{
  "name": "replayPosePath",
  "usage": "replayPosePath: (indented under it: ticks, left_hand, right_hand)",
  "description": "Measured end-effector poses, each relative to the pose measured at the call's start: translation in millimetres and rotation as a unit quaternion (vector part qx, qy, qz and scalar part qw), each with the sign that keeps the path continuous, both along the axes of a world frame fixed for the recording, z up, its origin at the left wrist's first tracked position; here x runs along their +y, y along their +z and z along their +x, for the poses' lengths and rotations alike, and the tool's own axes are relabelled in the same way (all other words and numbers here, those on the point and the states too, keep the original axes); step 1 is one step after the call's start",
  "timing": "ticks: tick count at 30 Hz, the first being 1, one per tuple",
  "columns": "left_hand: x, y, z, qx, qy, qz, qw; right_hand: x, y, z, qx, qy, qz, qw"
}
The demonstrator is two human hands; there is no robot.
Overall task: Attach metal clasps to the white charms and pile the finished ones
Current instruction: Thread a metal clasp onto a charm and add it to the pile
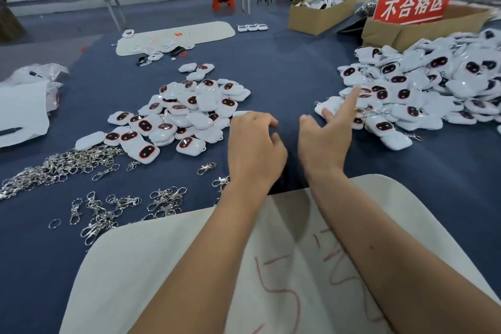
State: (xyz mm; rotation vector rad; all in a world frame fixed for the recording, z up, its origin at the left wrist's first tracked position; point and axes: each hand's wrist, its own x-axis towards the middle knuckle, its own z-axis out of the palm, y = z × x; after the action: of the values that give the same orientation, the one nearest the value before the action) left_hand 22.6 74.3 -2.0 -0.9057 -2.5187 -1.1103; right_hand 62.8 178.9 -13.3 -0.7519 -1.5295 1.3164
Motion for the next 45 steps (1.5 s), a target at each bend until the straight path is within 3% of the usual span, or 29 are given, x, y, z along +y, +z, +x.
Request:
replayPosePath:
  ticks: [4, 8, 12, 15, 19, 24, 29, 32, 37, 39, 45]
  left_hand:
    - [-1.7, -4.1, -22.9, 0.032, 0.045, -0.193, 0.98]
    - [-7.0, -9.4, -31.9, 0.01, 0.07, -0.25, 0.966]
    - [-15.9, -8.7, -28.1, 0.044, 0.02, -0.171, 0.984]
    - [-24.9, -6.1, -23.9, 0.038, 0.002, -0.125, 0.991]
    - [-40.9, -2.7, -22.3, -0.063, 0.015, 0.018, 0.998]
    - [-72.3, -0.7, -32.4, -0.07, 0.055, 0.065, 0.994]
    - [-97.0, -7.3, -42.6, -0.067, 0.033, 0.055, 0.996]
    - [-96.1, -11.9, -44.1, -0.073, 0.031, 0.053, 0.995]
    - [-97.3, -9.5, -45.4, -0.105, 0.053, 0.087, 0.989]
    - [-98.5, -8.4, -45.4, -0.126, 0.066, 0.107, 0.984]
    - [-97.7, -5.8, -46.2, -0.141, 0.078, 0.134, 0.978]
  right_hand:
    - [-3.4, -4.4, -0.7, -0.061, 0.031, 0.041, 0.997]
    - [-3.4, -2.2, -0.8, -0.081, 0.018, 0.037, 0.996]
    - [-5.1, 3.6, 0.9, -0.008, 0.031, 0.032, 0.999]
    - [-15.5, 4.4, 0.5, -0.027, 0.137, 0.125, 0.982]
    - [-30.5, 1.5, -0.5, -0.136, 0.283, 0.328, 0.891]
    - [-31.9, 1.3, -0.2, -0.224, 0.345, 0.387, 0.825]
    - [-36.2, 4.7, 0.1, -0.185, 0.306, 0.37, 0.857]
    - [-38.1, 4.9, 3.6, -0.189, 0.327, 0.366, 0.851]
    - [-43.9, 5.1, 4.6, -0.272, 0.4, 0.423, 0.766]
    - [-44.6, 7.6, 3.9, -0.276, 0.42, 0.431, 0.75]
    - [-38.3, 4.8, 2.4, -0.252, 0.439, 0.35, 0.788]
